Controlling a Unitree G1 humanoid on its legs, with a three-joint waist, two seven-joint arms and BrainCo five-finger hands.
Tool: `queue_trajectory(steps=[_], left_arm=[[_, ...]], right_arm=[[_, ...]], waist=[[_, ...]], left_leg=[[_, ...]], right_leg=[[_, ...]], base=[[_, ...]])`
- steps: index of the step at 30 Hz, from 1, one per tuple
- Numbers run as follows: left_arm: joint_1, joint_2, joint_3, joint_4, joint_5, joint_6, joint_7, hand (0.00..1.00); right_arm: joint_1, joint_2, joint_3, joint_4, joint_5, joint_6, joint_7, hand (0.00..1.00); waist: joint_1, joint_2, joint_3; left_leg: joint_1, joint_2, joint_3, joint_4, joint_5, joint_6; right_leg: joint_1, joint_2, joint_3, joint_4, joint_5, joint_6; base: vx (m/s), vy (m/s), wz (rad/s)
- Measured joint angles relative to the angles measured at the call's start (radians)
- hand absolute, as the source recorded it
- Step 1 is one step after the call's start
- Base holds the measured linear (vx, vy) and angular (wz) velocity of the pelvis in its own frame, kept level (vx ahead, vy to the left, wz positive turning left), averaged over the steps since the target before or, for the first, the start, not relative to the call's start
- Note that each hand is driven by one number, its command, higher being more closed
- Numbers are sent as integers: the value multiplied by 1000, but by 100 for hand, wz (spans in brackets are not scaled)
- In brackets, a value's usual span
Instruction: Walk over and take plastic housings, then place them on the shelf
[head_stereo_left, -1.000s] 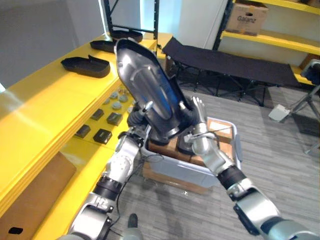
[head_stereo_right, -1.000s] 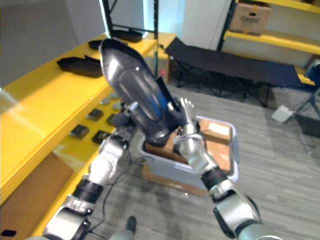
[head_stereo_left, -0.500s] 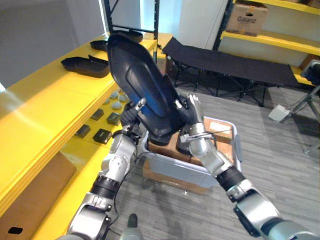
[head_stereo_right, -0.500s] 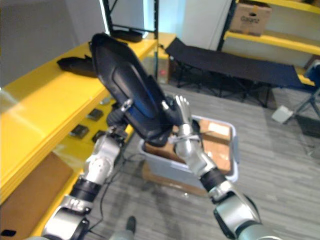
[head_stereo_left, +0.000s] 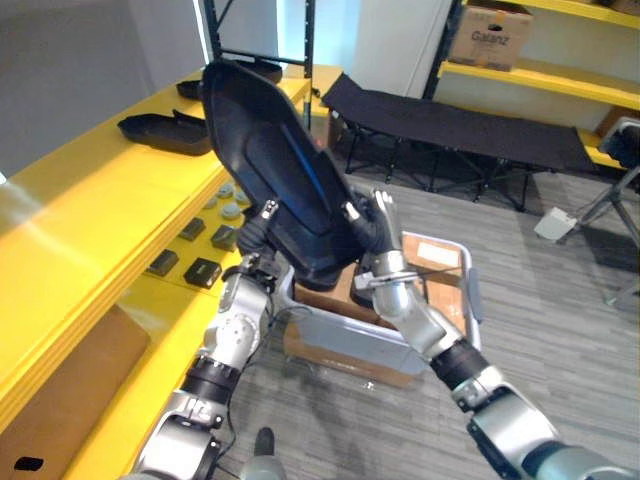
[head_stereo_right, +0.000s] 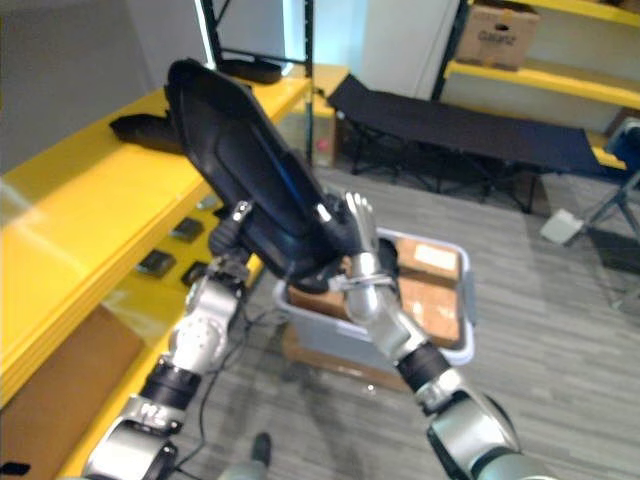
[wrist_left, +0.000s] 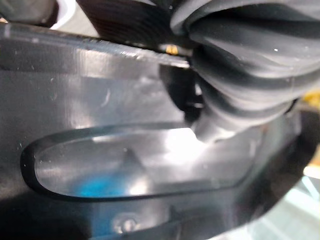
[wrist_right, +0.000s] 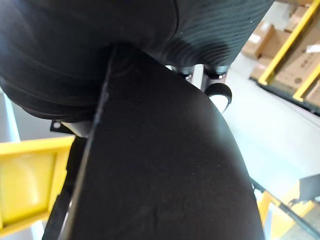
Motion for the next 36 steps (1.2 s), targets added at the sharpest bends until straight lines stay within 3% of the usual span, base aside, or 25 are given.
queue_trajectory(steps=[9, 13, 18, 23, 24, 26, 27, 31, 33, 36], left_arm=[[25, -2, 1, 0, 29, -28, 1, 100], [25, -6, 1, -4, 133, -40, 4, 100], [48, -9, 14, -32, 282, -72, 66, 100], [110, -34, 25, -52, 528, -100, 173, 100], [125, -35, 26, -54, 667, -101, 224, 100], [137, -36, 38, -60, 796, -100, 279, 100], [156, -37, 64, -86, 941, -98, 348, 100], [211, -33, 141, -155, 1127, -91, 474, 100], [243, -20, 162, -191, 1233, -76, 527, 100], [272, -17, 163, -216, 1306, -66, 550, 100]], right_arm=[[28, 15, 23, -15, 48, -10, 0, 0], [56, 17, 22, -32, 83, -10, 0, 0], [67, 31, 18, -45, 146, 2, 4, 0], [94, 36, -51, -118, 198, 42, 11, 0], [104, 30, -77, -141, 208, 67, 28, 0], [121, 21, -85, -174, 238, 102, 60, 0], [144, 21, -105, -201, 321, 128, 82, 0], [215, 0, -190, -235, 462, 135, 114, 0], [258, -20, -229, -240, 591, 101, 174, 0], [324, -23, -266, -281, 651, 59, 240, 0]], waist=[[-2, 0, 0], [-4, 0, 0], [-13, 0, 0], [-15, 0, 0], [-17, 0, 0], [-19, 0, 0], [-23, 0, 0], [-26, 1, 0], [-26, 2, 0], [-27, 6, -1]], left_leg=[[0, -1, 3, 0, -1, -1], [0, -1, 5, 0, -1, -1], [8, 2, 13, 0, -1, -1], [16, 8, 26, 0, -6, -5], [16, 10, 30, 0, -11, -8], [16, 10, 34, 0, -9, -5], [16, 10, 39, 0, -9, -5], [16, 9, 51, 0, -8, -5], [16, 9, 54, 0, -8, -5], [15, 9, 58, 0, -8, -5]], right_leg=[[1, -1, 1, -5, 0, 0], [1, -1, 3, -5, 0, 0], [1, 0, 18, -5, 0, 0], [0, 2, 24, 1, -2, -3], [-2, 2, 26, 4, -3, -3], [-7, 2, 29, 8, -3, -4], [-14, 0, 37, 13, -3, -4], [-27, -4, 48, 24, -5, -6], [-31, -5, 50, 27, -5, -7], [-34, -6, 54, 29, -5, -7]], base=[[0, 0, 0], [0, 0, 0], [0, 0, -6], [-11, -10, -6], [-15, -7, -4], [-8, -1, -8], [-1, 3, -11], [3, 2, -10], [-1, -1, -2], [-2, -2, -1]])
